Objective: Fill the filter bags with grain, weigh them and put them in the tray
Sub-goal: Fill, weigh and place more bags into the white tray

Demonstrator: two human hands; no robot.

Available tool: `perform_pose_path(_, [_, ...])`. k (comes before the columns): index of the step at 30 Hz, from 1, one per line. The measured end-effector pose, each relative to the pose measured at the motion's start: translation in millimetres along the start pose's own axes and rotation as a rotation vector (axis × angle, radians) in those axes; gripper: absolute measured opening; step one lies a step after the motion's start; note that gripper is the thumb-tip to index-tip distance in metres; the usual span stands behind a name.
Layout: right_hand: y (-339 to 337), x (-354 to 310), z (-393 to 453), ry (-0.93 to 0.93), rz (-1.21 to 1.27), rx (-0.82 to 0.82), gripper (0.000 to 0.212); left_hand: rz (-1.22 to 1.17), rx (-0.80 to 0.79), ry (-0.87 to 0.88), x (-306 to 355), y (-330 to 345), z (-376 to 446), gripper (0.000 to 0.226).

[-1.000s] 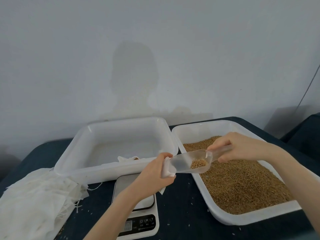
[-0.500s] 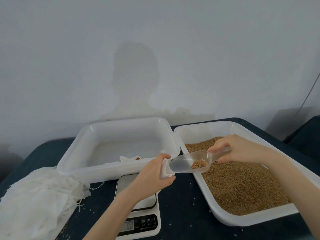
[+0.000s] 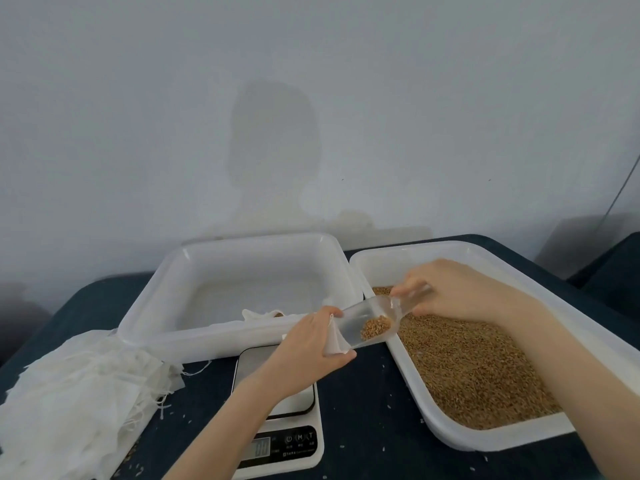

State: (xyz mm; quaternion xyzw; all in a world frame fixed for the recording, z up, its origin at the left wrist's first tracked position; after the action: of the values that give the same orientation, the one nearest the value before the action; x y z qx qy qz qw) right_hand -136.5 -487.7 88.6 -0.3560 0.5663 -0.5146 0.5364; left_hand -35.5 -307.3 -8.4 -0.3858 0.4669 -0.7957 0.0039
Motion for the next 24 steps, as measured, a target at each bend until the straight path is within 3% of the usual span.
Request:
perform_pose_path(6, [-19, -59, 15, -0.235, -0.528, 0.3, 0.043, -0.117, 0.139, -0.068, -2, 0, 5, 0.051])
perform_pose_path(11, [-23, -96, 22, -0.346, -0.736, 0.35, 0.047, -0.279, 0.246, -0.119, -7, 2, 4, 0.05])
perform_pose_path(19, [-26, -129, 30, -0.408, -0.874, 0.355, 0.038, -0.398, 0.339, -0.143, -11, 1, 5, 0.045])
perform_pose_path(24, [-29, -138, 25, -0.425, -0.881, 0.416, 0.046, -0.385, 0.38, -0.131, -10, -8, 6, 0.046])
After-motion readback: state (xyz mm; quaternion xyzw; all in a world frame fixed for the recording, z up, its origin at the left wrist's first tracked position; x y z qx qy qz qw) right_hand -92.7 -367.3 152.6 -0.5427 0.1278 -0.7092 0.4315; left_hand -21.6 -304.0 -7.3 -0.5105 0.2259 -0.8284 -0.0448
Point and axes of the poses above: each hand's wrist, its own z-axis towards the middle knuckle, its own y-axis out of the palm, x = y × z, the point moved 5 cm from there along z, towards the middle knuckle, and after that the axes turned 6 degrees about x, right-handed, at the moved point
